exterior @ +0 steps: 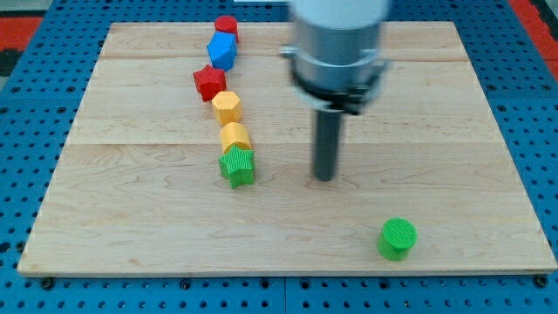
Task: Place the green circle into the green star
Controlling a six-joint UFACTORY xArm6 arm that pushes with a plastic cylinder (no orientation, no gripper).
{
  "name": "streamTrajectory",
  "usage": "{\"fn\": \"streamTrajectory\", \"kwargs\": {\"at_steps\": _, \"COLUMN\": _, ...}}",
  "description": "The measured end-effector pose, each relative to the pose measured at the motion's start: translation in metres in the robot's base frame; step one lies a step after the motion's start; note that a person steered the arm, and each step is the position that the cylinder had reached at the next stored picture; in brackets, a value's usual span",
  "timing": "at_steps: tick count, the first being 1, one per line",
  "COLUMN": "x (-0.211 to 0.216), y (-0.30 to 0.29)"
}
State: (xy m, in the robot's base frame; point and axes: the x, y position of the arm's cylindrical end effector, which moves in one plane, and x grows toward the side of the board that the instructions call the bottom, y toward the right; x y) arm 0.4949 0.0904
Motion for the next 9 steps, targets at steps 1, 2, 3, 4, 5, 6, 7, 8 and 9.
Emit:
{"fn": "streamTrajectory", "kwargs": {"at_steps": 1, "x": 0.031, "y": 0.121}}
{"fn": "streamTrajectory", "kwargs": {"at_steps": 2, "x": 0.121, "y": 0.147}}
{"fn": "streamTrajectory", "kwargs": {"at_steps": 3, "x": 0.107, "y": 0.091}}
{"fn": "streamTrajectory", "kwargs": {"at_steps": 4, "x": 0.09, "y": 0.025}}
{"fn": "streamTrajectory", "kwargs": {"at_steps": 5, "x": 0.084, "y": -0.038}}
{"fn": "streamTrajectory", "kwargs": {"at_steps": 6, "x": 0.107, "y": -0.035}}
{"fn": "streamTrajectory", "kwargs": {"at_steps": 7, "x": 0.094, "y": -0.074}}
{"fn": "streamTrajectory", "kwargs": {"at_steps": 8, "x": 0.059, "y": -0.098}}
{"fn": "streamTrajectory", "kwargs": {"at_steps": 9, "x": 0.063, "y": -0.089}}
